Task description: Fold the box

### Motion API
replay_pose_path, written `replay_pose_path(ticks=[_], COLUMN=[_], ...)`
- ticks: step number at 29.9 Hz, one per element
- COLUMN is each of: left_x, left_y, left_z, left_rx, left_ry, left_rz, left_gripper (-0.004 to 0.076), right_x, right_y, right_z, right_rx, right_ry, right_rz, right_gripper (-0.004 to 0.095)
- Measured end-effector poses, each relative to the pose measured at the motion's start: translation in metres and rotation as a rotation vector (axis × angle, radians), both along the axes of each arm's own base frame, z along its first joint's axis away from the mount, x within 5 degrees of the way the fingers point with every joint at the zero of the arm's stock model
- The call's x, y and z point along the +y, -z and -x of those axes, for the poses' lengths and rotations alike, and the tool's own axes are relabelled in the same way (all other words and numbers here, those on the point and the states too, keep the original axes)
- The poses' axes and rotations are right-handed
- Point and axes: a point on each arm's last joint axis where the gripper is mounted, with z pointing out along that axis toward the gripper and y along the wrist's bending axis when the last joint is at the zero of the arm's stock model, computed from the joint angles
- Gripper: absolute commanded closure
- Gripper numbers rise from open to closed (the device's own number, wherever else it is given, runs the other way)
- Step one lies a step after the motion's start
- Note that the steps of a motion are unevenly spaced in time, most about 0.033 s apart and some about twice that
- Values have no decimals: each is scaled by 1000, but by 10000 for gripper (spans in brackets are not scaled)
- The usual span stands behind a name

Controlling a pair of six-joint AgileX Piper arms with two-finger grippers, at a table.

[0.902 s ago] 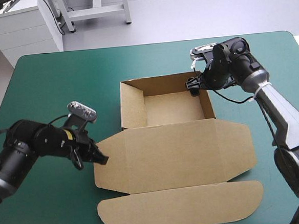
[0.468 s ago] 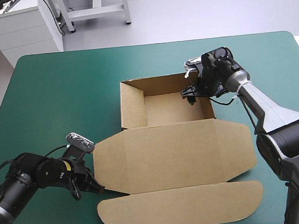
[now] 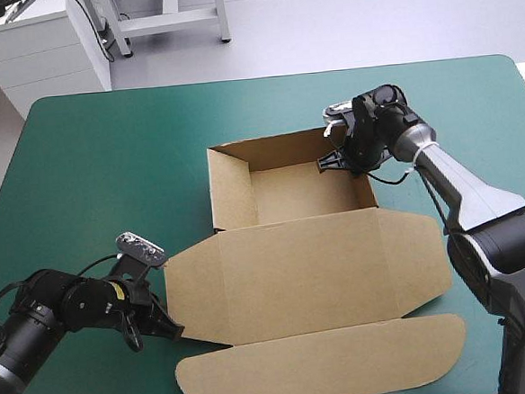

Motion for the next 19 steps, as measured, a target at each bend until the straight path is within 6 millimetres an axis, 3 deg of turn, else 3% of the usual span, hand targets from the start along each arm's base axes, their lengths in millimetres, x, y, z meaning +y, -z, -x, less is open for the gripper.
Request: replay_pose_path(ticks=[6, 11, 14, 19], left_x=[0, 0, 0, 0], left_y=[0, 0, 0, 0], left_z=[0, -1, -1, -1], left_rx=[-6, -7, -8, -12], left_ry=[-1, -1, -1, 0], left_rz=[2, 3, 1, -5], left_gripper=[731, 731, 731, 731], right_x=[-5, -29, -60, -138], right_y=[-25, -60, -78, -85], right_z=[-9, -22, -31, -41], right_rx=[-106, -248, -314, -341], right_ry=[-11, 27, 99, 270], right_rz=[64, 136, 155, 193], right_gripper=[928, 928, 928, 928])
